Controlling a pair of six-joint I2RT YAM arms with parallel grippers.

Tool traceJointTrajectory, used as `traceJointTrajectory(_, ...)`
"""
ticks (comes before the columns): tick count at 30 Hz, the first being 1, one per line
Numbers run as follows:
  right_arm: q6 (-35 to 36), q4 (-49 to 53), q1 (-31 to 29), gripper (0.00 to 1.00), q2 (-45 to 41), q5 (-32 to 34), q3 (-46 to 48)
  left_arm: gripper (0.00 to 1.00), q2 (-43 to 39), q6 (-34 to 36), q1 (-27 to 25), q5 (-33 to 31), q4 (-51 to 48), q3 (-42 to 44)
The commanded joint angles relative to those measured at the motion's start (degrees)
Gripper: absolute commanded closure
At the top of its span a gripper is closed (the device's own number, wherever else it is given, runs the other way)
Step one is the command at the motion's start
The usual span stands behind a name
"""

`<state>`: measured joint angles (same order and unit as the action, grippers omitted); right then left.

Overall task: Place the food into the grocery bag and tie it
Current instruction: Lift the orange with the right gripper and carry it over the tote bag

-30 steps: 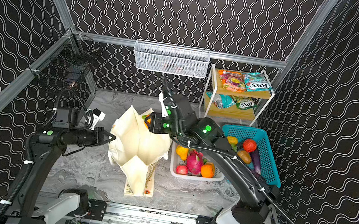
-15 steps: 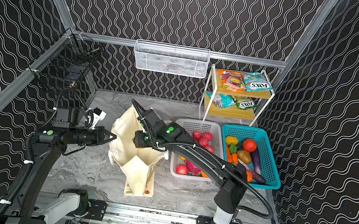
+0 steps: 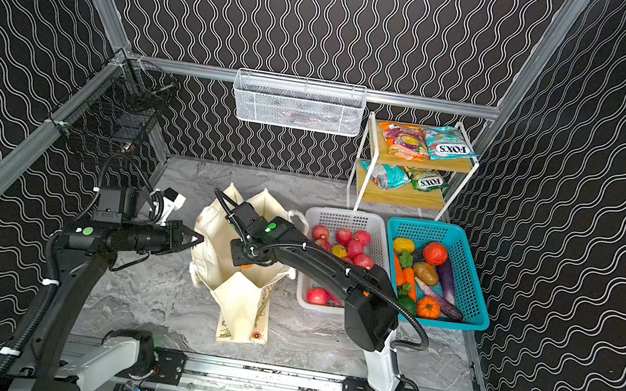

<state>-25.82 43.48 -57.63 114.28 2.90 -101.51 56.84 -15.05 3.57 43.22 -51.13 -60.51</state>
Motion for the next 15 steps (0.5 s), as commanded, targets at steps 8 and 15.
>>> traceJointTrajectory(8,0.03,-3.68,-0.03,0.52,-1.41,1.65,7.72,1.00,-0.78,0.02,-0.06,0.16,0.94,-0.05)
traceJointTrajectory(15,0.56,-5.34,-0.03,0.47,0.31,1.59,9.78,1.00,-0.07,-0.33,-0.06,-0.62,1.43,-0.74)
